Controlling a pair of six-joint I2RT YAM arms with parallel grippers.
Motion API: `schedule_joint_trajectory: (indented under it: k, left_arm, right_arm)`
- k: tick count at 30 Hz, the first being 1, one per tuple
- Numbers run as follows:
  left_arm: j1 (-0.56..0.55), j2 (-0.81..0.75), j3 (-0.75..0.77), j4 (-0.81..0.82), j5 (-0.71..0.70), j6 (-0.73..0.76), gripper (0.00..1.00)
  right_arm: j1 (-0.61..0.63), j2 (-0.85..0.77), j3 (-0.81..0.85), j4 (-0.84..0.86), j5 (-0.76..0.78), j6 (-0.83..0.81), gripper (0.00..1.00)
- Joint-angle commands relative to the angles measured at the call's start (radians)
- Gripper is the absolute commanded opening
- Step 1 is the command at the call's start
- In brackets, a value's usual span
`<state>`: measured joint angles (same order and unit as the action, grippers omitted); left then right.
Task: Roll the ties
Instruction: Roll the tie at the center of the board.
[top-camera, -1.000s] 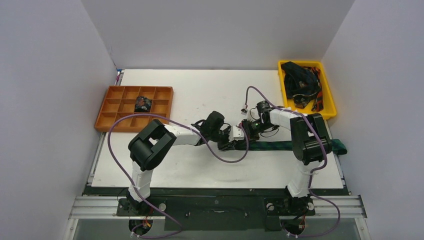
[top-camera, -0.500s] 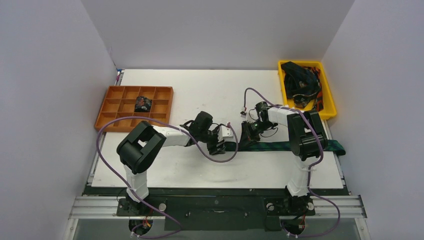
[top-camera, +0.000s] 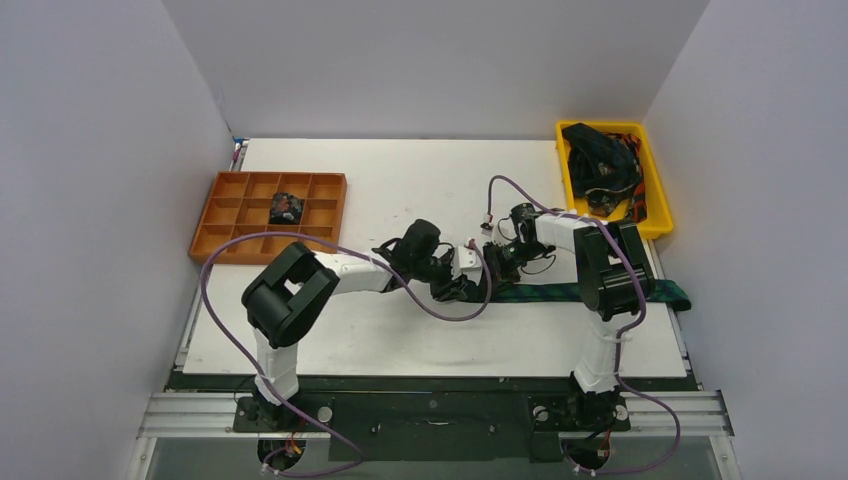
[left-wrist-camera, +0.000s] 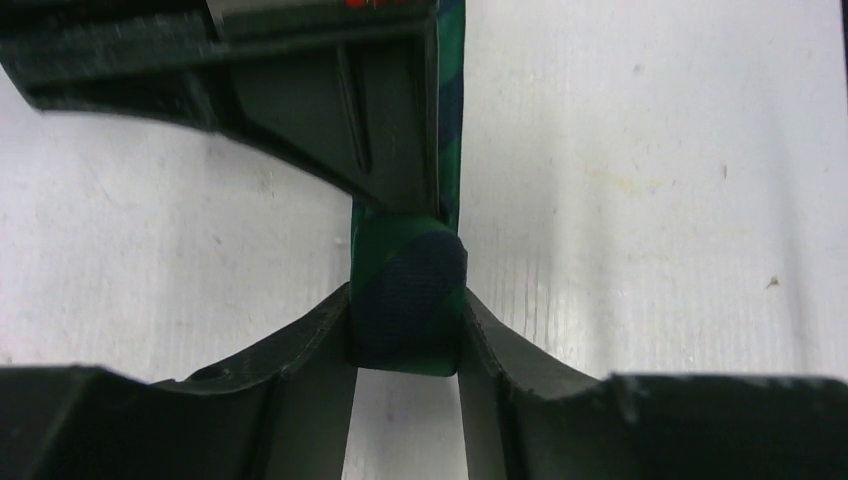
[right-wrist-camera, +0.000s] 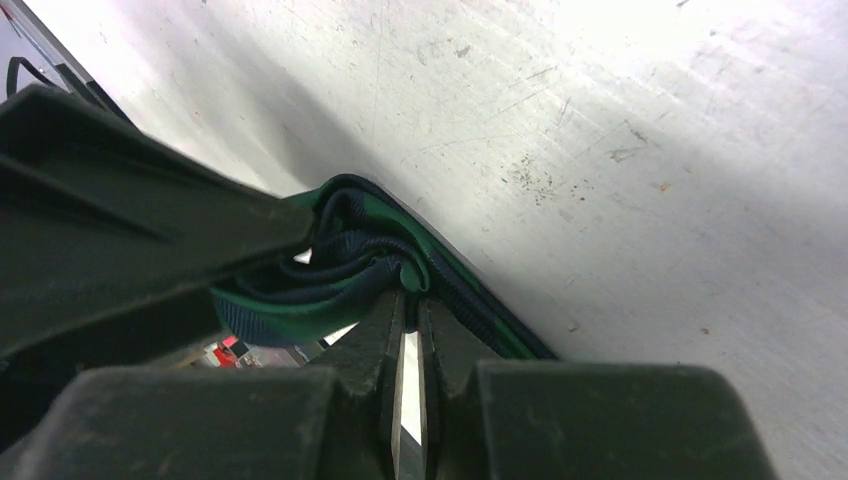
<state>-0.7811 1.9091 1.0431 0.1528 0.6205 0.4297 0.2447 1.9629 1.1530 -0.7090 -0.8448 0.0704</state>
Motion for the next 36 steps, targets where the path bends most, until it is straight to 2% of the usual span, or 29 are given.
schedule_joint_trajectory:
  k: [1,5,13,19,23,28,30,36]
  left_arm:
    - [-0.021,0.029,0.090,0.074,0.056,-0.045,0.33]
    - [-0.027,0.088,0.131,0.086,0.048,-0.079,0.32]
    - [-0.040,0.175,0.143,0.059,0.028,-0.058,0.39]
    - [-0.037,0.204,0.141,-0.076,-0.038,0.019,0.30]
    - [-0.011,0.182,0.121,-0.227,-0.026,0.085,0.24]
    - [0.003,0.171,0.127,-0.312,0.003,0.130,0.21]
    - [0.003,0.176,0.141,-0.321,0.008,0.128,0.20]
    - [0.003,0.192,0.161,-0.318,0.014,0.104,0.20]
  right_arm:
    - [0.012,0.066,-0.007,0.067,0.177,-0.059,0.00]
    - [0.013,0.067,-0.006,0.069,0.157,-0.060,0.00]
    - [0.018,0.061,-0.016,0.103,0.127,-0.033,0.00]
    - [0.007,0.028,-0.026,0.119,0.091,-0.014,0.00]
    - [-0.047,-0.048,-0.027,0.045,0.063,-0.056,0.13]
    - [-0.109,-0.119,0.012,-0.082,-0.029,-0.130,0.35]
    - [-0.103,-0.144,0.018,-0.091,-0.066,-0.119,0.41]
    - [-0.022,-0.143,0.015,-0.054,-0.107,-0.027,0.43]
